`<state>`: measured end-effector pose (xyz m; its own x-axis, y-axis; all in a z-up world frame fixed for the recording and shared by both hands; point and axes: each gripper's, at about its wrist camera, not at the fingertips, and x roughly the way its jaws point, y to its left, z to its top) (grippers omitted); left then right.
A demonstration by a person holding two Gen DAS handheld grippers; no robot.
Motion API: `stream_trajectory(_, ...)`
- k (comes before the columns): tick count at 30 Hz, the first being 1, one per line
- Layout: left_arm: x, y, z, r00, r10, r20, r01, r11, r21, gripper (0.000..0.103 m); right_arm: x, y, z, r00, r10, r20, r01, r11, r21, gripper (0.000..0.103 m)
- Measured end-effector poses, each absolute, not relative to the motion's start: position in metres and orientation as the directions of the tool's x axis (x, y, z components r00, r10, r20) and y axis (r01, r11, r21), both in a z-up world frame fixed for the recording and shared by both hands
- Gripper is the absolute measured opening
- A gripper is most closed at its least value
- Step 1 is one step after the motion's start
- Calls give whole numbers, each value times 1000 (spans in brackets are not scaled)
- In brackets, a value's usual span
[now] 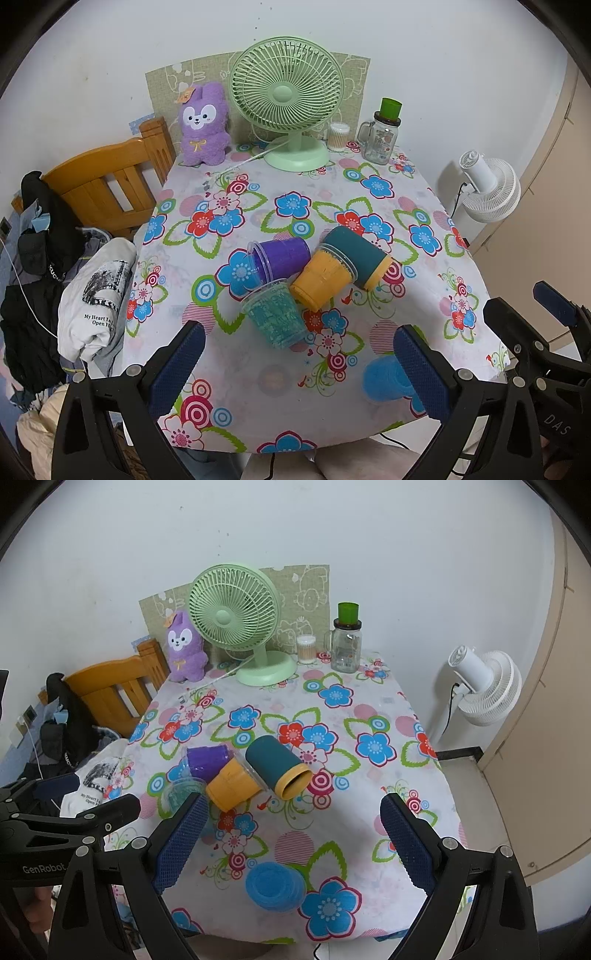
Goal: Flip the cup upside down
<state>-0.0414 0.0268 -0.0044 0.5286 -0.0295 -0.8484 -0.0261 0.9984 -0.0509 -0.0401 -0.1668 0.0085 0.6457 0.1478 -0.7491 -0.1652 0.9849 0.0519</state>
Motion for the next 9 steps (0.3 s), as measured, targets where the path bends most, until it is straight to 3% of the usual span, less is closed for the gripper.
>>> stream_trajectory(9,-37,32,-7,520,-27,-854,-39,998,-55,103,-36,-164,1,633,157,-758,-171,983,61,96)
